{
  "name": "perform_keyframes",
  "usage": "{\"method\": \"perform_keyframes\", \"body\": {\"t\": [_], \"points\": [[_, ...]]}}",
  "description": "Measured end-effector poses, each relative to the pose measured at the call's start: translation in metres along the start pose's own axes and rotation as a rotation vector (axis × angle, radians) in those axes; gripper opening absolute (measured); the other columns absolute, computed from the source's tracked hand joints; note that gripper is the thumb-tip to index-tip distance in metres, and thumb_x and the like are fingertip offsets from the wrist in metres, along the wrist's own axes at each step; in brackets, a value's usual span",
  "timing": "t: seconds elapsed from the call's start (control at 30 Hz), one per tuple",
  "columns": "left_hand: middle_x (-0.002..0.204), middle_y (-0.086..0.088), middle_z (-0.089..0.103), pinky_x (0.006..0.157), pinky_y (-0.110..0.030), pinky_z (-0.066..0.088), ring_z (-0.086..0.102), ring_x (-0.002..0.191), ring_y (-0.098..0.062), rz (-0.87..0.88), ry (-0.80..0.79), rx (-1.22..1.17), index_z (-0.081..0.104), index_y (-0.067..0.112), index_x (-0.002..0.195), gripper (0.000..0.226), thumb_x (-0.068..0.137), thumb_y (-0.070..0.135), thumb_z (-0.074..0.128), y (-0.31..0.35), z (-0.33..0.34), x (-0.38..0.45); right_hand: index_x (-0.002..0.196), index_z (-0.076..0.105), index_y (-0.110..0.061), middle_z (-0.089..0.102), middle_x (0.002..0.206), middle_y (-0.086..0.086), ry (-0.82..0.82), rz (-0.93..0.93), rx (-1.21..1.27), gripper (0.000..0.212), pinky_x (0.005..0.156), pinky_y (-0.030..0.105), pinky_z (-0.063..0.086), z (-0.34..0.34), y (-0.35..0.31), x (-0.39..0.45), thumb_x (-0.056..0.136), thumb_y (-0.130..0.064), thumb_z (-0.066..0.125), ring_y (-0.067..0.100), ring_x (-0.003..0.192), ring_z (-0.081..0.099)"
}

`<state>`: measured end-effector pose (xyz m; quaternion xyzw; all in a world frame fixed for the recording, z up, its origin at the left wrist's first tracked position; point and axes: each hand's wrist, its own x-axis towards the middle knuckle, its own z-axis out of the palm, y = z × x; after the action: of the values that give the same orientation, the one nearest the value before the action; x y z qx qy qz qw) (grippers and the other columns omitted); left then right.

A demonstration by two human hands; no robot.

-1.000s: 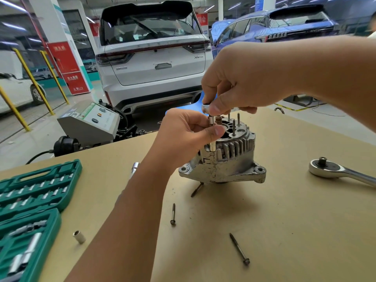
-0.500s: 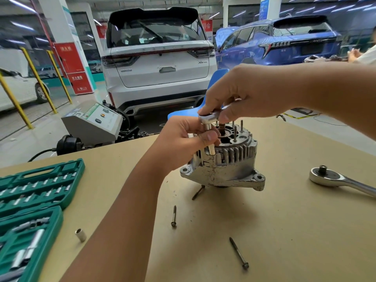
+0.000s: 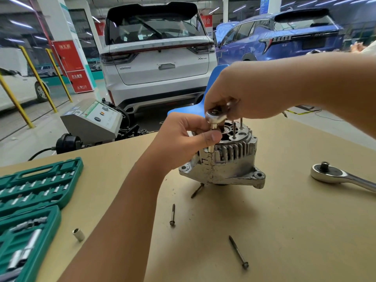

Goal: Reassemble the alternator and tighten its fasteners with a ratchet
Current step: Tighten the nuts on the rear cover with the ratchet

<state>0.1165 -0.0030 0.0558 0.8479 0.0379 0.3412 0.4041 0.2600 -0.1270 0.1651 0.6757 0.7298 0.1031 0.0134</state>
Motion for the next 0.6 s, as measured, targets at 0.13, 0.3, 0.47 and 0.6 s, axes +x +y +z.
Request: {"method": "perform_keyframes", "body": {"t": [0.13, 0.3, 0.47, 0.6], "points": [[0.088, -0.015, 0.076, 0.083, -0.052, 0.058, 0.069, 0.088, -0.037, -0.021, -0.001, 0.028, 0.077, -0.003, 0.096, 0.008, 0.09, 0.002, 0.075, 0.001, 0.003, 0.0, 0.09, 0.074, -0.026, 0.069, 0.078, -0.002, 0.113, -0.05, -0.168, 0.041, 0.059, 0.032, 0.051, 0.01, -0.002, 0.017, 0.077, 0.007, 0.053, 0.024, 0.073, 0.062], [0.086, -0.016, 0.075, 0.082, -0.052, 0.057, 0.07, 0.084, -0.033, -0.018, 0.054, 0.06, 0.078, -0.001, 0.094, 0.009, 0.089, 0.007, 0.077, -0.002, 0.003, 0.0, 0.104, 0.077, -0.032, 0.073, 0.086, -0.005, 0.142, -0.101, -0.122, 0.042, 0.071, 0.037, 0.056, 0.014, -0.001, 0.021, 0.084, 0.001, 0.06, 0.021, 0.079, 0.064], [0.08, -0.024, 0.07, 0.068, -0.049, 0.055, 0.063, 0.069, -0.032, 0.016, 0.075, 0.018, 0.076, 0.001, 0.093, 0.011, 0.089, 0.012, 0.079, -0.002, 0.009, 0.001, 0.109, 0.075, -0.035, 0.065, 0.08, -0.022, 0.055, -0.087, -0.054, 0.026, 0.062, 0.017, 0.036, 0.009, 0.013, 0.013, 0.085, -0.024, 0.078, -0.001, 0.073, 0.059], [0.081, -0.021, 0.072, 0.068, -0.041, 0.056, 0.065, 0.073, -0.03, 0.036, 0.053, -0.008, 0.076, 0.001, 0.095, 0.01, 0.095, 0.011, 0.072, -0.003, 0.008, 0.002, 0.104, 0.073, -0.03, 0.061, 0.079, -0.019, 0.113, -0.057, -0.03, 0.02, 0.065, 0.024, 0.037, 0.01, 0.015, 0.01, 0.088, -0.019, 0.076, 0.006, 0.073, 0.058]]}}
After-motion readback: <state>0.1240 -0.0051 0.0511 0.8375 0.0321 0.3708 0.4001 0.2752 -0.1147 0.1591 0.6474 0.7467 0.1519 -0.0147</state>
